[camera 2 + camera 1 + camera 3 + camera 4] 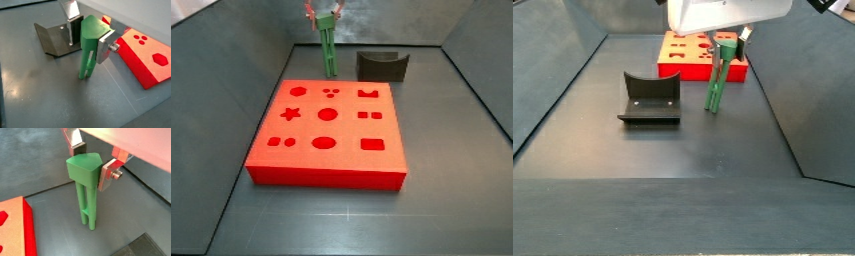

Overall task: Pick up the 3 prong object. Move up. Move to above the board. Insert the 3 prong object.
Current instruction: Pick up the 3 prong object.

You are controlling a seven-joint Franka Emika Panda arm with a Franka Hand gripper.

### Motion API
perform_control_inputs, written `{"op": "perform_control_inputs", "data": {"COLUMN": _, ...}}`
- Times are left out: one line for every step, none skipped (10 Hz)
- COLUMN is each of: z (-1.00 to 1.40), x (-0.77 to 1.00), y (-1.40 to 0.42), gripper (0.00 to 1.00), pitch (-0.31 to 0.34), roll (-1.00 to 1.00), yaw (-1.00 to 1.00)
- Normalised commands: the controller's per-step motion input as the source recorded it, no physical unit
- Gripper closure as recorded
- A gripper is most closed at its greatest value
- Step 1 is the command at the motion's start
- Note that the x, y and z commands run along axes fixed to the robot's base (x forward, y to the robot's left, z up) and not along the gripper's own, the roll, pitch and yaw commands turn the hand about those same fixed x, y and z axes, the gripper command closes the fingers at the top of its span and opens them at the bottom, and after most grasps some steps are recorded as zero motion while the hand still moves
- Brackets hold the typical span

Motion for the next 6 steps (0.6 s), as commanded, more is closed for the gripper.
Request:
{"op": "perform_control_inputs", "data": {"z": -0.01, "x": 0.03, "y": -0.21, "gripper": 1.0, "pitch": 0.0, "roll": 0.08, "yaw": 0.0}}
{"op": "perform_control_inputs", "data": {"z": 0.0, "x": 0.0, "y": 0.0, "gripper": 1.0, "pitch": 0.0, "roll": 0.0, "yaw": 0.0}}
{"op": "perform_control_inputs", "data": {"z": 0.0, "x": 0.0, "y": 0.0, "gripper": 1.0, "pitch": 0.0, "roll": 0.0, "yaw": 0.0}}
{"op": "perform_control_inputs", "data": {"z": 0.0, "x": 0.0, "y": 0.0, "gripper": 1.0, "pitch": 0.0, "roll": 0.0, "yaw": 0.0}}
{"op": "perform_control_inputs", "data": {"z": 0.0, "x": 0.0, "y": 0.0, "gripper": 1.0, "pitch": 0.0, "roll": 0.0, "yaw": 0.0}}
{"op": "perform_control_inputs", "data": {"z": 0.0, "x": 0.0, "y": 0.0, "gripper": 1.0, "pitch": 0.0, "roll": 0.0, "yaw": 0.0}}
